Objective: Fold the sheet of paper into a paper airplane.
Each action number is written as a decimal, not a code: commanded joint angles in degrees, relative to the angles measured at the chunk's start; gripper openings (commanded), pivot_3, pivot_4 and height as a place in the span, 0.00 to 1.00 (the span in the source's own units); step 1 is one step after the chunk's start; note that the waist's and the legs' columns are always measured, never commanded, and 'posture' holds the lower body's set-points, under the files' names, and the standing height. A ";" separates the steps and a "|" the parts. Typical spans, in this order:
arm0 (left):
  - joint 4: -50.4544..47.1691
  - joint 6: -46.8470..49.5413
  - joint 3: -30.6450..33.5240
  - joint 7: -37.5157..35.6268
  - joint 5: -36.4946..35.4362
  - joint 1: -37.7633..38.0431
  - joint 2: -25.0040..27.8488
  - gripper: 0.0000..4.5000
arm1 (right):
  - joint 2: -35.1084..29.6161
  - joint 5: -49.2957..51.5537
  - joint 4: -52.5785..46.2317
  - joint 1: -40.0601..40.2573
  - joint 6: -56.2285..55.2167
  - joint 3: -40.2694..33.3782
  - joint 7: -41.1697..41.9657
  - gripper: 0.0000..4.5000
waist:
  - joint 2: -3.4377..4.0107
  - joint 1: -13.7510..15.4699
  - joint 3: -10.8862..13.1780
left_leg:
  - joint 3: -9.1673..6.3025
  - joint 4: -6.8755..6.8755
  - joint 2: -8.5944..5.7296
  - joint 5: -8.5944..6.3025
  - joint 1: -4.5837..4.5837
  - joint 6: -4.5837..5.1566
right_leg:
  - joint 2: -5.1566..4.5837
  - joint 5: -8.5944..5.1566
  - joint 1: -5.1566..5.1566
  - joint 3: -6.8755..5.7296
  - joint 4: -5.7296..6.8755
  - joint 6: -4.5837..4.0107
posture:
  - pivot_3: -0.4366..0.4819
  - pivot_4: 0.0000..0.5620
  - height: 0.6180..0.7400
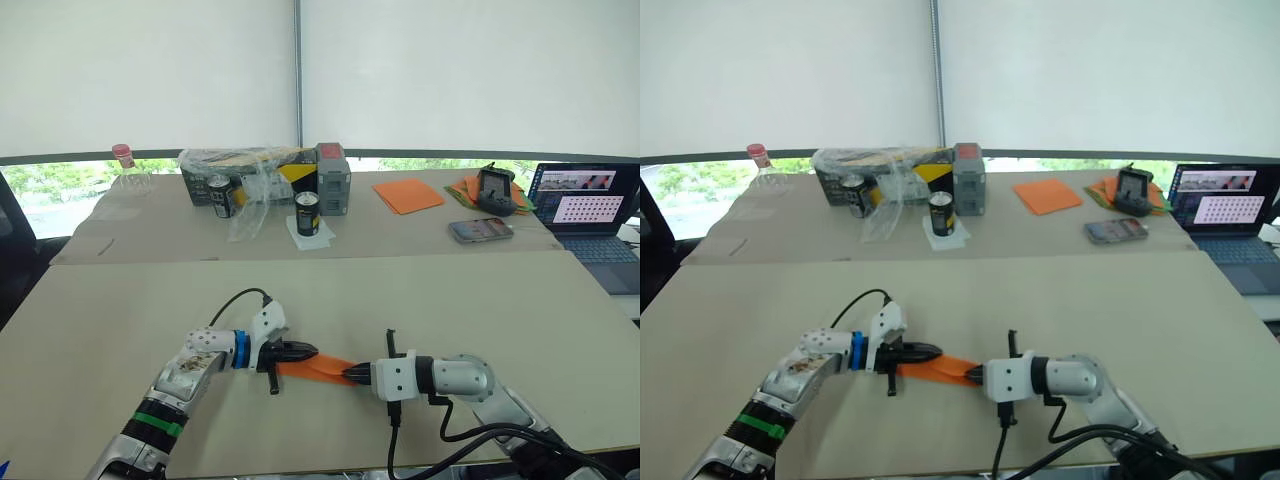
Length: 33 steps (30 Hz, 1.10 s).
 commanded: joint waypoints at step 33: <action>-0.09 2.92 -3.91 1.90 3.90 3.54 -1.15 0.00 | 14.53 19.88 -11.50 3.36 40.17 -5.96 -11.61 0.01 | 0.14 0.67 -0.04 | -0.15 -0.01 -0.07 -0.14 -0.42 -0.05 | -0.20 -0.04 -0.13 -0.07 -0.45 0.18 | 0.48 0.27 0.99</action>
